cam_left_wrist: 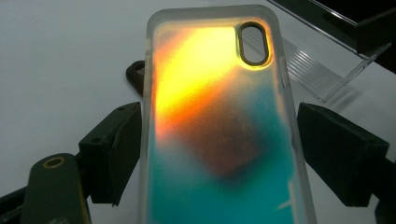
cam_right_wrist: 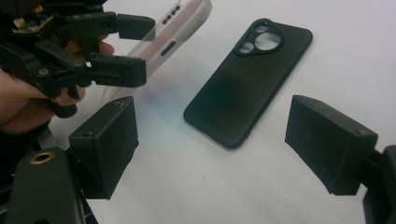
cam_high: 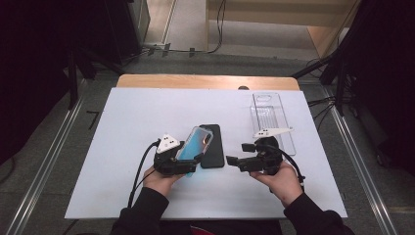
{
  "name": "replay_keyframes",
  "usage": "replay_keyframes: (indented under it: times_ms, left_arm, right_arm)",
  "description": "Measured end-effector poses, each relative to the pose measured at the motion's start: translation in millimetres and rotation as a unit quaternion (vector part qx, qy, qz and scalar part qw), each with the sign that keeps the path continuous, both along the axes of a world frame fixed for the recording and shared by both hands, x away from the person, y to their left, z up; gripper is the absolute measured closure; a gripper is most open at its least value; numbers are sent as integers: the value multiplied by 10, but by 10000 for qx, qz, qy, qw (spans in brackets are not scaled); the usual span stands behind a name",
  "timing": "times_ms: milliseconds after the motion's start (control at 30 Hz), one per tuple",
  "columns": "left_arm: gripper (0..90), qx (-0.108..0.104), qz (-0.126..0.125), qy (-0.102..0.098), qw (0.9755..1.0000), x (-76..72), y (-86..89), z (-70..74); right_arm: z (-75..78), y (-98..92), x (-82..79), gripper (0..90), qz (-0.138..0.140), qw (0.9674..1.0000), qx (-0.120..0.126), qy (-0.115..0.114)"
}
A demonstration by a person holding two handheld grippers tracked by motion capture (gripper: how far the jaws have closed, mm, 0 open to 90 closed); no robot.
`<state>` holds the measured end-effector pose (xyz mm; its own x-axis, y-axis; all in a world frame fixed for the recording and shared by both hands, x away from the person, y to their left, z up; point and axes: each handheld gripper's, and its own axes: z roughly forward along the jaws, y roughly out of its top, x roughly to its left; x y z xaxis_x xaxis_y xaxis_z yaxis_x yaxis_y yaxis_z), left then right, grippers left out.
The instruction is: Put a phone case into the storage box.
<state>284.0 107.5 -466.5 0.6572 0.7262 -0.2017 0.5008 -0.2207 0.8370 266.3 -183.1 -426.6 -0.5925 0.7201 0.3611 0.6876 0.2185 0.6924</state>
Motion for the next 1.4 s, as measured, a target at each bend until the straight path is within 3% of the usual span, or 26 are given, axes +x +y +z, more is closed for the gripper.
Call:
replay_keyframes:
  times_ms: [300,400,700,1000,1400]
  left_arm:
    - [167,-125,45,-323,9994,-20,-50,-53]
    - [167,-117,44,-360,9993,-26,-60,-57]
    - [167,-348,69,-470,9983,-49,-92,-99]
    - [166,-317,128,-655,9973,-68,-99,-86]
    - [166,-306,166,-825,9960,-108,-138,-72]
  right_arm:
    - [78,108,145,154,-44,10000,84,-23]
    - [110,145,196,154,-55,9999,106,-26]
    - [167,310,352,154,-47,10000,67,-29]
    - [159,432,497,154,36,9998,148,130]
    - [147,540,649,222,51,9985,344,417]
